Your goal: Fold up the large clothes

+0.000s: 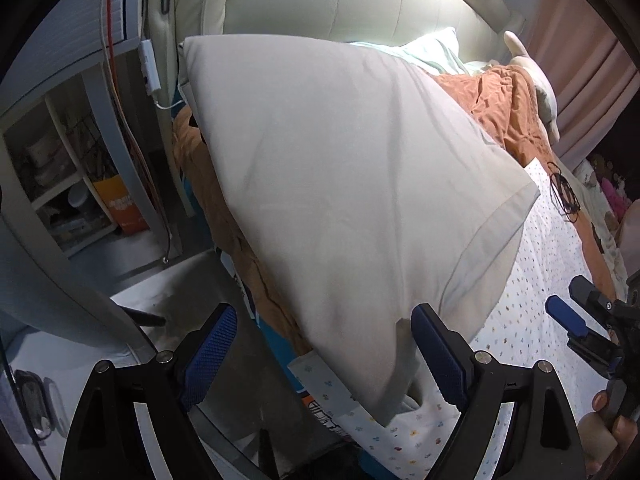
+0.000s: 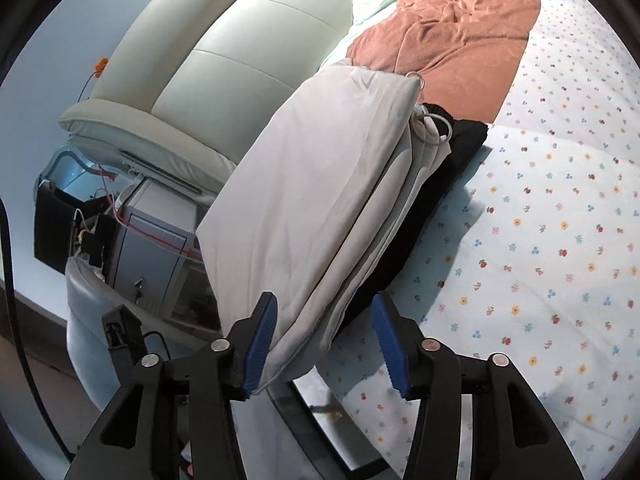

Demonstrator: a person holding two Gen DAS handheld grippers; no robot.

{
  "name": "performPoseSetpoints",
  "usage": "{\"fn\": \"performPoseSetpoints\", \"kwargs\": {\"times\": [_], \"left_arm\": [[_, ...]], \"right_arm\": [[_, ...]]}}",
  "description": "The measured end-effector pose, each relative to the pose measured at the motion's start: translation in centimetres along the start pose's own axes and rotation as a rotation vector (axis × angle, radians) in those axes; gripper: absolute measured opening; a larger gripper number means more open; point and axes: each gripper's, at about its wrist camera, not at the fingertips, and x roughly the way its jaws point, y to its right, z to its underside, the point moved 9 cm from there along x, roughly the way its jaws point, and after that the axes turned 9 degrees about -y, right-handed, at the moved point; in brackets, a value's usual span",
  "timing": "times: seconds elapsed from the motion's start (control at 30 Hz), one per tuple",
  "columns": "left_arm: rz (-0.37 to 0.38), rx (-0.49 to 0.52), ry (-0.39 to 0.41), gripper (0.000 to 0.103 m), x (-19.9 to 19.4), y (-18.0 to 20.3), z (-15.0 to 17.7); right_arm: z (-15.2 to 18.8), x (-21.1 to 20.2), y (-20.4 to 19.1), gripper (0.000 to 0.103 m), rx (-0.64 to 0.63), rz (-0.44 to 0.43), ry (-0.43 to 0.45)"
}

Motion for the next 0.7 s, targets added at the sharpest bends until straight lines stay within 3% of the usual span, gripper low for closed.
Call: {"fn": "performPoseSetpoints", "kwargs": {"times": [0.3,0.7], "left_arm": [[0.016,0.038,0.115,0.091,-5.3,2.4,1.8],[0.018,0.167,0.244,0.102,-11.8,6.3,6.8]], "right_arm": [[2.2,-7.4,-1.6,0.076,-0.108,0.084,0.081],[7.0,-16.8,-2.1,0.101,-0.157,0.214,0.187]]}}
